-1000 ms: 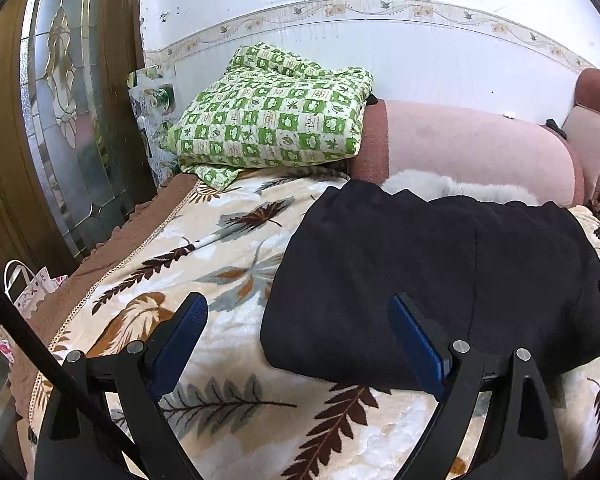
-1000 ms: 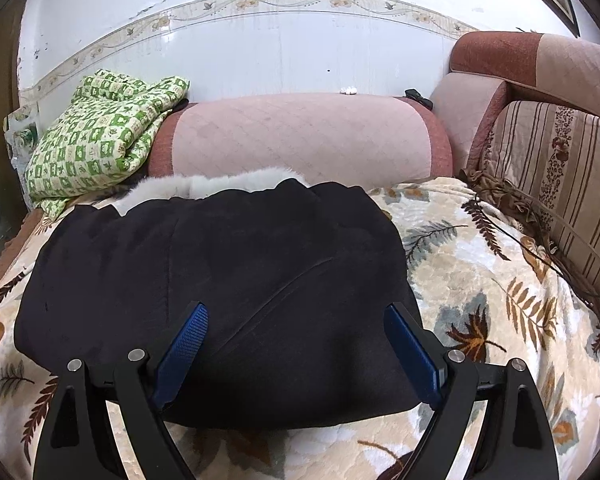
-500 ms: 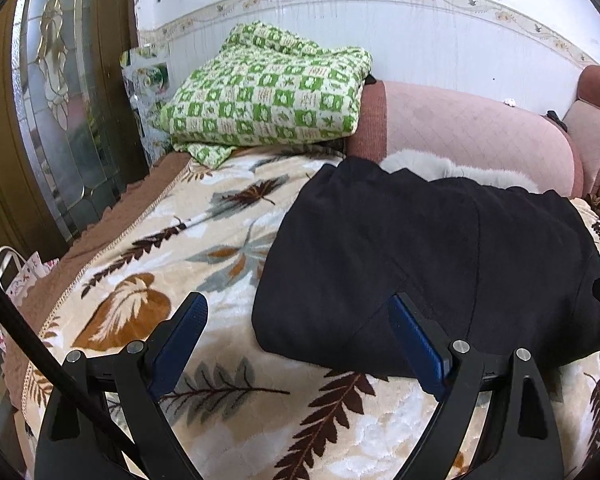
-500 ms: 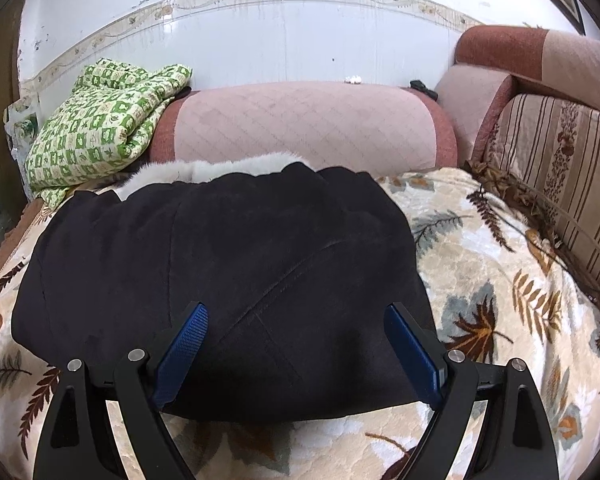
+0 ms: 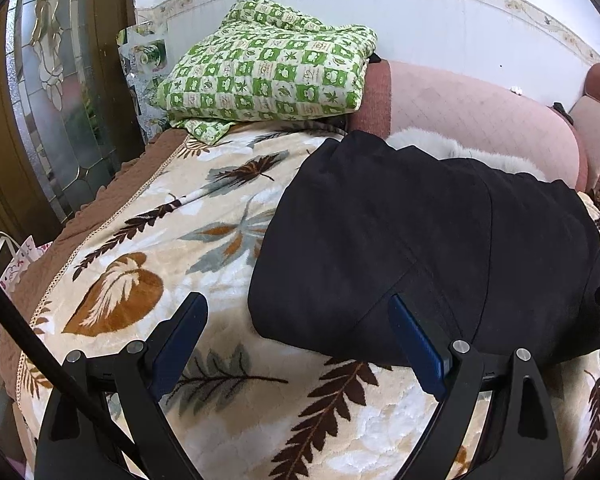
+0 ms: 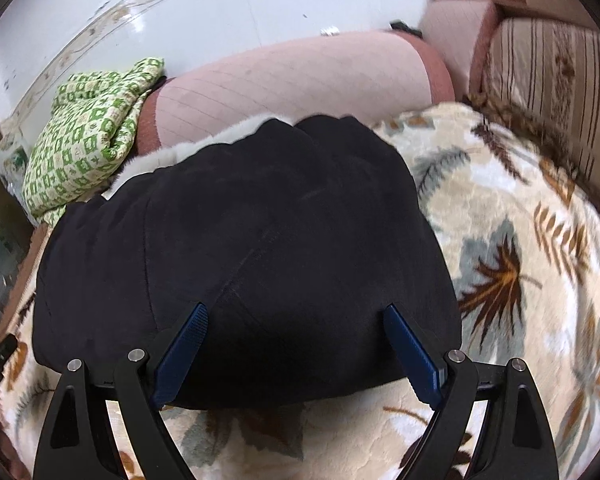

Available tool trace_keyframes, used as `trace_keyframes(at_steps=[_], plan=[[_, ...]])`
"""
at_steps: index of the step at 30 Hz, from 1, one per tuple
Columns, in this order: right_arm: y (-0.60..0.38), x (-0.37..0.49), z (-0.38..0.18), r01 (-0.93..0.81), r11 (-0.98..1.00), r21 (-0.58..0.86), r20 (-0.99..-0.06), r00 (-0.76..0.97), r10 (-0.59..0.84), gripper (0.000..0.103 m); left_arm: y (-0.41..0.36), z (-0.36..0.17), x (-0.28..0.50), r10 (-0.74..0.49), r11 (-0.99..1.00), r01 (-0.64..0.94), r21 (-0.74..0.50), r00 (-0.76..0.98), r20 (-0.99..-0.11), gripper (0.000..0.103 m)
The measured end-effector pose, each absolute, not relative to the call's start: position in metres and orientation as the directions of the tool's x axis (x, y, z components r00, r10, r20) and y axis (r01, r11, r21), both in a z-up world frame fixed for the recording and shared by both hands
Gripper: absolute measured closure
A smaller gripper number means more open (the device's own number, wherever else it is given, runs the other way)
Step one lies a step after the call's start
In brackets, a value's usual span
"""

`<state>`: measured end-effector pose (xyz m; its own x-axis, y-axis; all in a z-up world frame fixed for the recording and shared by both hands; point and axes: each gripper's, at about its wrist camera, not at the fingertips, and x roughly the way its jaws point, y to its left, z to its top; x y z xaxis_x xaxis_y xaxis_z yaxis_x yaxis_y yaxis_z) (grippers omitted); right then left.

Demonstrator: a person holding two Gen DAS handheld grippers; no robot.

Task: Fold large clothes

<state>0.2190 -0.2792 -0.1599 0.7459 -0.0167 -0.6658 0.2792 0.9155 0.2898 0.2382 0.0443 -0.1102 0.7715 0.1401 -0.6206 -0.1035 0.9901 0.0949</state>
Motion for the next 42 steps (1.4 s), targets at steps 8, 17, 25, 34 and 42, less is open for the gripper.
trace_keyframes(at_steps=[8, 17, 25, 34, 42], plan=[[-0.299, 0.212, -0.168, 0.324, 0.884, 0.337, -0.683, 0.730, -0.007, 0.011, 0.045, -0.113, 0.239, 0.147, 0.989, -0.108, 0.100, 0.766, -0.626, 0.012], [-0.340, 0.189, -0.176, 0.408, 0.806, 0.428, -0.693, 0.721, 0.003, 0.011, 0.072, -0.126, 0.258, 0.075, 0.993, -0.116, -0.010, 0.705, -0.705, 0.012], [-0.372, 0.181, -0.215, 0.448, 0.573, 0.687, -0.651, 0.729, 0.211, 0.010, 0.110, -0.145, 0.279, -0.139, 0.949, -0.134, -0.284, 0.632, -0.762, 0.012], [-0.343, 0.204, -0.225, 0.394, 0.550, 0.737, -0.624, 0.710, 0.327, 0.009, 0.143, -0.174, 0.295, -0.422, 0.766, -0.205, -0.609, 0.554, -0.718, 0.012], [-0.341, 0.214, -0.232, 0.375, 0.554, 0.743, -0.608, 0.725, 0.325, 0.006, 0.144, -0.164, 0.299, -0.382, 0.807, -0.160, -0.569, 0.593, -0.709, 0.012]])
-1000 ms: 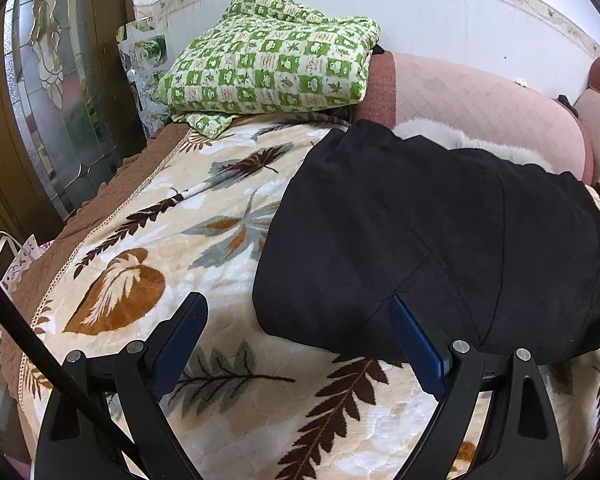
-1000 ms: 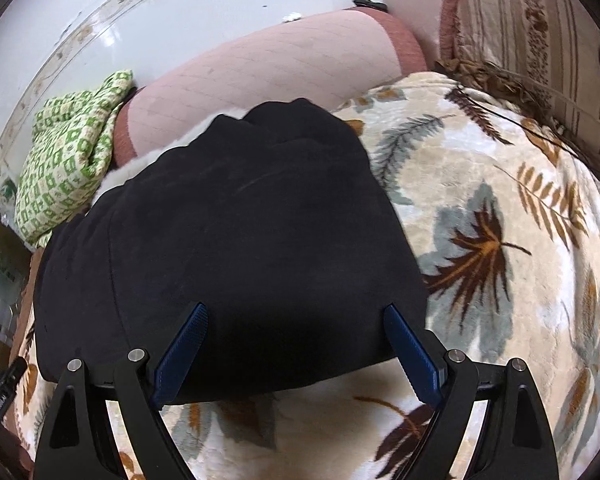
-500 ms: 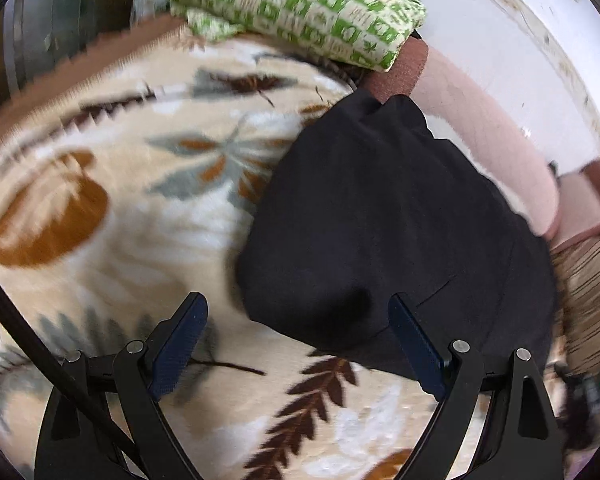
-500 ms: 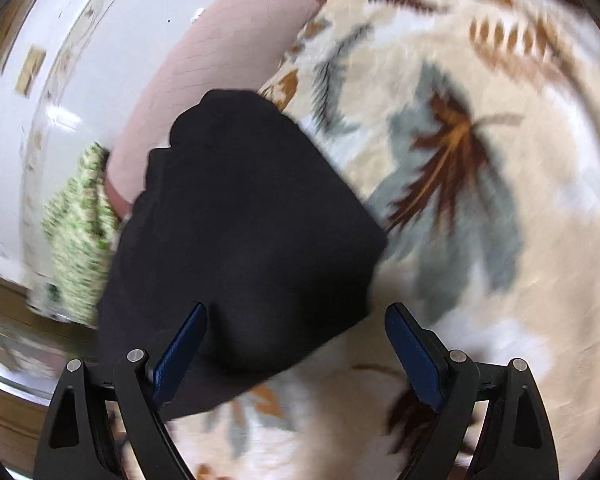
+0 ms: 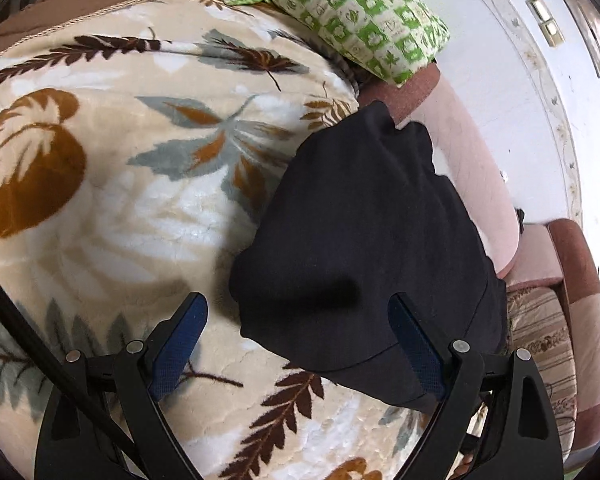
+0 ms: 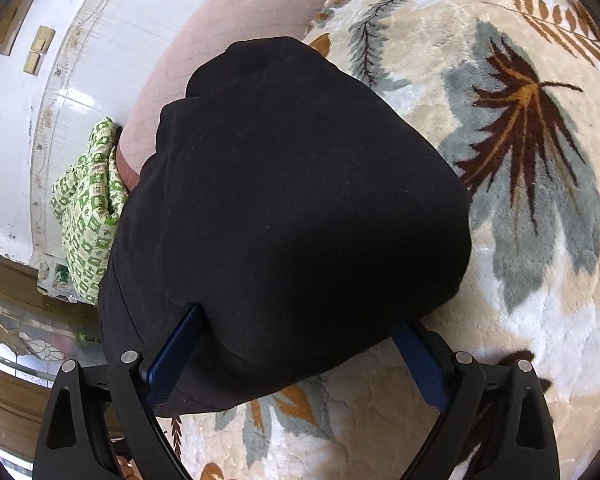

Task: Fold large clothes

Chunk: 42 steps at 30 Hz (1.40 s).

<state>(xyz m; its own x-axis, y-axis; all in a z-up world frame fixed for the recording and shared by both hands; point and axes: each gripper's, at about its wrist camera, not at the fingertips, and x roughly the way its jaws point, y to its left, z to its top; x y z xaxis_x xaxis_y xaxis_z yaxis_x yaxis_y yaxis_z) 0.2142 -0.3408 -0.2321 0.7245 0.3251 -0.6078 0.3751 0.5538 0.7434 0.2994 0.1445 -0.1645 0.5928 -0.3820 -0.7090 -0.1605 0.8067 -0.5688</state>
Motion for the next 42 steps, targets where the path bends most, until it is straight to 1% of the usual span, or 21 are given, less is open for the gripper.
trace_keyframes(at_steps=[2, 6, 10, 12, 17, 20, 22, 23, 24, 25, 26, 27, 28, 29, 31, 33, 36, 42], plan=[[-0.340, 0.215, -0.233, 0.366, 0.554, 0.748, -0.600, 0.729, 0.329, 0.005, 0.141, -0.173, 0.306, -0.407, 0.806, -0.145, -0.574, 0.569, -0.715, 0.012], [-0.339, 0.220, -0.235, 0.341, 0.551, 0.762, -0.578, 0.741, 0.342, 0.003, 0.131, -0.187, 0.319, -0.510, 0.771, -0.071, -0.633, 0.526, -0.680, 0.012], [-0.335, 0.227, -0.238, 0.309, 0.547, 0.778, -0.554, 0.748, 0.365, 0.000, 0.126, -0.193, 0.328, -0.536, 0.760, -0.032, -0.650, 0.535, -0.653, 0.009], [-0.333, 0.230, -0.239, 0.300, 0.556, 0.776, -0.551, 0.751, 0.364, 0.000, 0.125, -0.196, 0.334, -0.552, 0.744, -0.036, -0.667, 0.528, -0.645, 0.007], [-0.326, 0.239, -0.240, 0.262, 0.607, 0.750, -0.546, 0.762, 0.346, 0.000, 0.113, -0.192, 0.339, -0.496, 0.797, -0.014, -0.604, 0.557, -0.666, 0.004], [-0.324, 0.242, -0.241, 0.243, 0.635, 0.733, -0.539, 0.777, 0.325, 0.000, 0.108, -0.192, 0.337, -0.468, 0.807, -0.014, -0.590, 0.592, -0.655, 0.002], [-0.322, 0.245, -0.239, 0.255, 0.645, 0.720, -0.554, 0.771, 0.314, 0.000, 0.108, -0.191, 0.337, -0.464, 0.809, -0.026, -0.588, 0.586, -0.664, 0.002], [-0.321, 0.245, -0.236, 0.265, 0.649, 0.714, -0.564, 0.766, 0.308, 0.002, 0.108, -0.189, 0.338, -0.469, 0.806, -0.032, -0.591, 0.574, -0.671, 0.006], [-0.320, 0.244, -0.232, 0.270, 0.657, 0.704, -0.572, 0.763, 0.300, 0.009, 0.108, -0.186, 0.337, -0.473, 0.804, -0.035, -0.594, 0.569, -0.673, 0.016], [-0.318, 0.242, -0.228, 0.270, 0.669, 0.693, -0.578, 0.762, 0.291, 0.017, 0.108, -0.180, 0.333, -0.460, 0.810, -0.039, -0.585, 0.576, -0.676, 0.022], [-0.314, 0.241, -0.219, 0.265, 0.700, 0.663, -0.587, 0.765, 0.266, 0.022, 0.106, -0.173, 0.335, -0.441, 0.823, -0.037, -0.566, 0.586, -0.680, 0.035], [-0.310, 0.240, -0.211, 0.258, 0.726, 0.637, -0.591, 0.768, 0.247, 0.031, 0.104, -0.166, 0.332, -0.425, 0.838, -0.027, -0.546, 0.595, -0.682, 0.048], [-0.306, 0.238, -0.202, 0.246, 0.754, 0.610, -0.592, 0.774, 0.226, 0.039, 0.102, -0.158, 0.329, -0.409, 0.854, -0.010, -0.520, 0.605, -0.683, 0.054], [-0.303, 0.237, -0.193, 0.235, 0.772, 0.590, -0.589, 0.779, 0.213, 0.042, 0.100, -0.151, 0.326, -0.401, 0.862, 0.002, -0.506, 0.613, -0.680, 0.060], [-0.302, 0.237, -0.184, 0.224, 0.778, 0.587, -0.584, 0.783, 0.215, 0.051, 0.099, -0.142, 0.320, -0.410, 0.856, 0.008, -0.518, 0.620, -0.669, 0.063], [-0.306, 0.236, -0.178, 0.221, 0.763, 0.608, -0.576, 0.784, 0.232, 0.054, 0.100, -0.138, 0.316, -0.409, 0.855, 0.004, -0.518, 0.620, -0.670, 0.065], [-0.311, 0.233, -0.171, 0.215, 0.746, 0.630, -0.565, 0.787, 0.249, 0.056, 0.098, -0.131, 0.309, -0.394, 0.867, 0.008, -0.498, 0.622, -0.677, 0.066], [-0.310, 0.227, -0.159, 0.209, 0.754, 0.622, -0.561, 0.791, 0.244, 0.057, 0.098, -0.127, 0.303, -0.388, 0.870, -0.002, -0.493, 0.614, -0.687, 0.066]])
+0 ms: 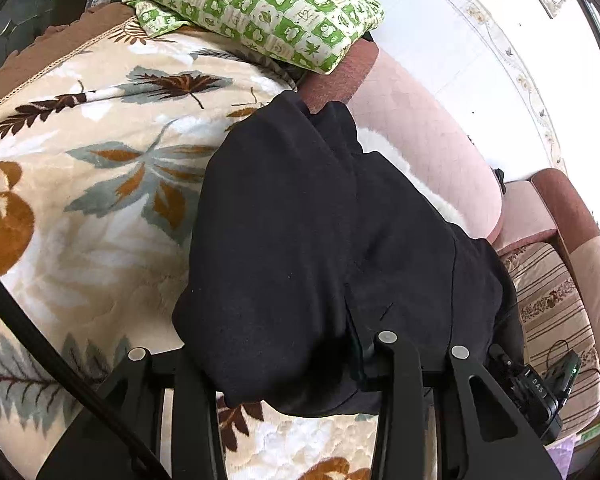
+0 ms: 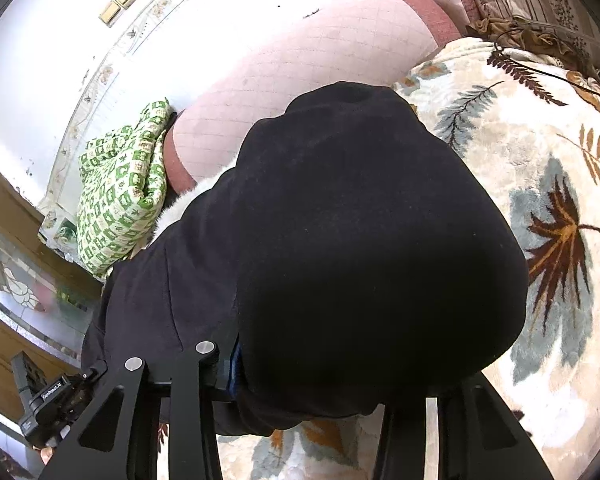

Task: Fold large clothes

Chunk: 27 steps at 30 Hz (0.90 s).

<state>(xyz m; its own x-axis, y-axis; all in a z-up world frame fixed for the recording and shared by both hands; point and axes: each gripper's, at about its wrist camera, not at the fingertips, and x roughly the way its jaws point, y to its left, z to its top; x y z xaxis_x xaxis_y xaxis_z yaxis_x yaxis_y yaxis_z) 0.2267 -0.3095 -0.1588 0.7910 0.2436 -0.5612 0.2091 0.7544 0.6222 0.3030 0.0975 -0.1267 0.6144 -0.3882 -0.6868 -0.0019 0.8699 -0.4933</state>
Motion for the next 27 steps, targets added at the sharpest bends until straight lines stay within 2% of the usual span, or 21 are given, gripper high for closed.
trace_keyframes(at_steps=[11, 14, 16, 18, 19, 23, 24, 27], plan=[[-0.311, 0.210, -0.167, 0.218, 0.759, 0.614, -0.585, 0.770, 0.253, 0.057, 0.098, -0.130, 0.281, -0.366, 0.888, -0.004, -0.460, 0.599, -0.712, 0.065], [-0.313, 0.210, -0.174, 0.222, 0.755, 0.617, -0.602, 0.752, 0.270, 0.053, 0.103, -0.136, 0.282, -0.369, 0.882, -0.030, -0.471, 0.579, -0.727, 0.058], [-0.319, 0.210, -0.181, 0.246, 0.726, 0.643, -0.611, 0.736, 0.292, 0.041, 0.110, -0.137, 0.282, -0.386, 0.868, -0.043, -0.495, 0.569, -0.726, 0.056], [-0.332, 0.206, -0.188, 0.278, 0.669, 0.689, -0.609, 0.723, 0.327, 0.037, 0.120, -0.131, 0.278, -0.393, 0.857, -0.048, -0.514, 0.583, -0.711, 0.054], [-0.338, 0.204, -0.189, 0.286, 0.649, 0.705, -0.603, 0.722, 0.338, 0.037, 0.128, -0.126, 0.274, -0.399, 0.847, -0.047, -0.529, 0.603, -0.691, 0.054], [-0.362, 0.187, -0.194, 0.335, 0.553, 0.763, -0.584, 0.724, 0.367, 0.035, 0.146, -0.118, 0.269, -0.409, 0.820, -0.060, -0.569, 0.634, -0.656, 0.039], [-0.366, 0.181, -0.195, 0.358, 0.537, 0.764, -0.591, 0.722, 0.359, 0.034, 0.149, -0.117, 0.268, -0.387, 0.824, -0.078, -0.561, 0.644, -0.659, 0.035], [-0.376, 0.164, -0.196, 0.429, 0.495, 0.756, -0.618, 0.719, 0.320, 0.033, 0.155, -0.107, 0.264, -0.284, 0.856, -0.122, -0.502, 0.701, -0.655, 0.034]])
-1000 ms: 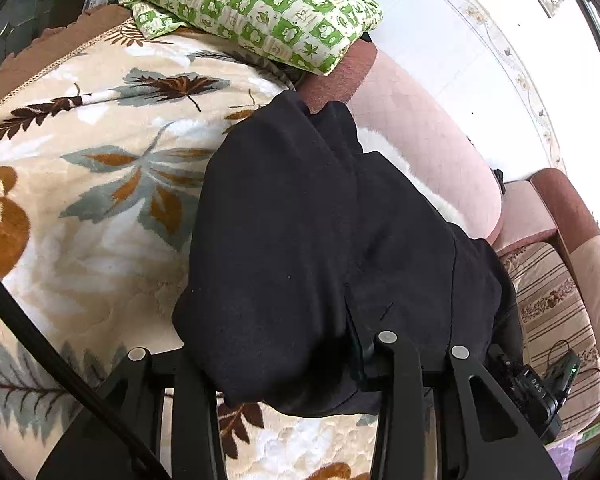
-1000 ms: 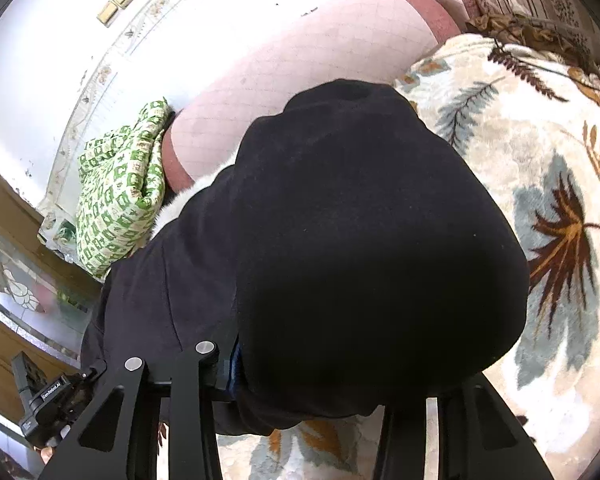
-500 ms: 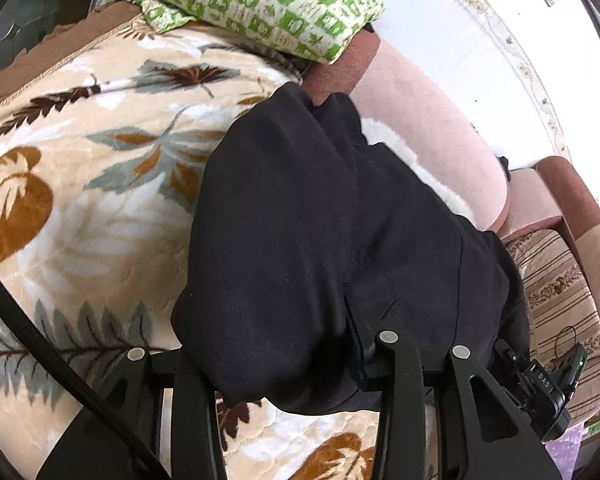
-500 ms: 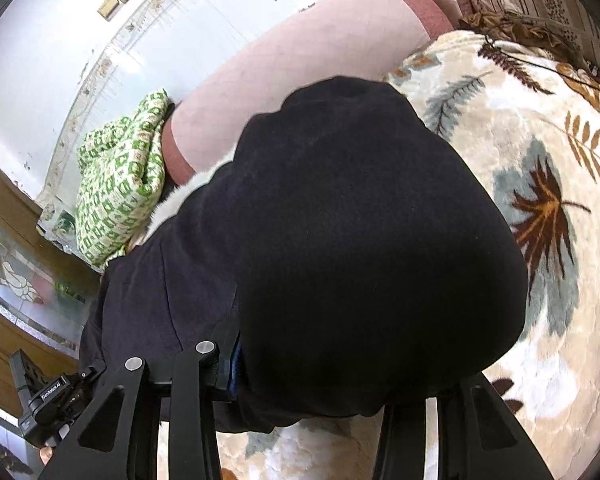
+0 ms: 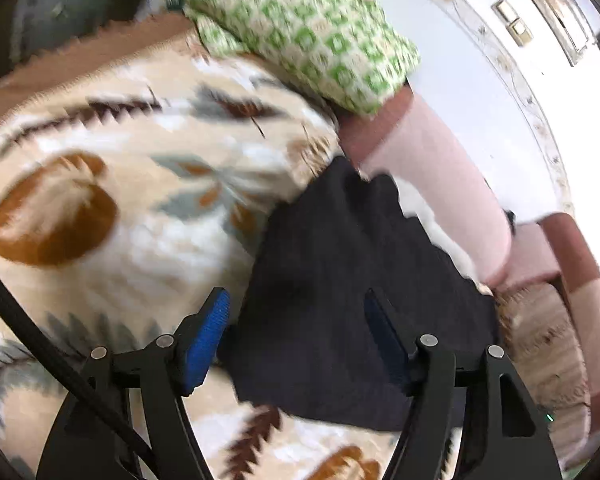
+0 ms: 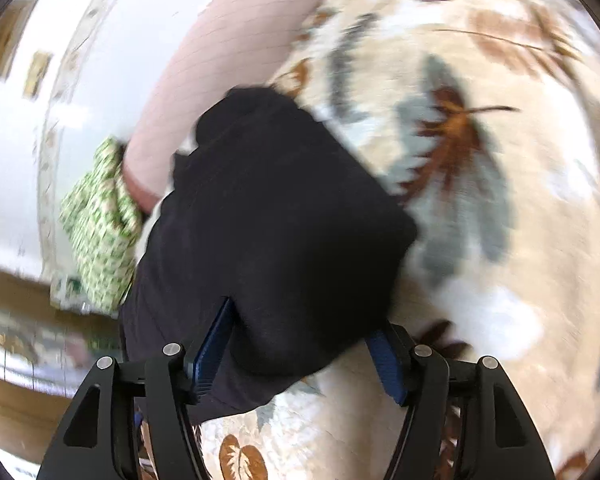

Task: Fold large clothes

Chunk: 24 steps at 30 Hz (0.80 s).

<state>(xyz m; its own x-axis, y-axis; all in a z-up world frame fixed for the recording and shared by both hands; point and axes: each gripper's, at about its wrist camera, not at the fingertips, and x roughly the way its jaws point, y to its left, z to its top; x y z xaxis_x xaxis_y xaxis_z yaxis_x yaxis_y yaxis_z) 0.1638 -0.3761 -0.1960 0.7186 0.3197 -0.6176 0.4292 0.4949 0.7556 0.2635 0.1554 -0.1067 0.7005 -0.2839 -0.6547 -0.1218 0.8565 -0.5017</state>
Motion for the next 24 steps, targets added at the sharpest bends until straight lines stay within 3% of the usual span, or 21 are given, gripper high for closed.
trace_keyframes(at_steps=[4, 8, 11, 13, 15, 19, 21, 24], plan=[[-0.380, 0.136, -0.169, 0.475, 0.567, 0.673, -0.625, 0.775, 0.092, 0.026, 0.146, -0.092, 0.257, -0.201, 0.896, -0.118, -0.428, 0.752, -0.628, 0.029], [-0.352, 0.143, -0.124, 0.399, 0.745, 0.534, -0.533, 0.843, -0.070, 0.025, 0.112, -0.092, 0.264, -0.141, 0.947, -0.086, -0.310, 0.755, -0.640, 0.027], [-0.321, 0.178, -0.115, 0.264, 0.837, 0.479, -0.485, 0.875, 0.002, 0.026, 0.084, -0.093, 0.273, -0.123, 0.971, -0.041, -0.236, 0.759, -0.639, 0.027], [-0.303, 0.211, -0.118, 0.214, 0.872, 0.440, -0.502, 0.864, 0.041, 0.029, 0.066, -0.093, 0.287, -0.116, 0.980, -0.016, -0.196, 0.758, -0.642, 0.027], [-0.284, 0.251, -0.126, 0.184, 0.916, 0.357, -0.538, 0.842, 0.040, 0.034, 0.051, -0.094, 0.308, -0.127, 0.984, 0.009, -0.179, 0.740, -0.661, 0.027], [-0.272, 0.300, -0.142, 0.194, 0.958, 0.212, -0.550, 0.834, -0.047, 0.034, 0.028, -0.109, 0.377, -0.091, 0.995, 0.026, -0.099, 0.668, -0.738, 0.023], [-0.283, 0.328, -0.152, 0.216, 0.949, 0.229, -0.578, 0.815, -0.046, 0.030, 0.027, -0.123, 0.406, -0.047, 0.998, -0.003, -0.063, 0.642, -0.766, 0.017], [-0.309, 0.356, -0.165, 0.244, 0.916, 0.320, -0.627, 0.779, 0.012, 0.028, 0.047, -0.145, 0.442, -0.101, 0.983, -0.066, -0.173, 0.591, -0.801, 0.013]])
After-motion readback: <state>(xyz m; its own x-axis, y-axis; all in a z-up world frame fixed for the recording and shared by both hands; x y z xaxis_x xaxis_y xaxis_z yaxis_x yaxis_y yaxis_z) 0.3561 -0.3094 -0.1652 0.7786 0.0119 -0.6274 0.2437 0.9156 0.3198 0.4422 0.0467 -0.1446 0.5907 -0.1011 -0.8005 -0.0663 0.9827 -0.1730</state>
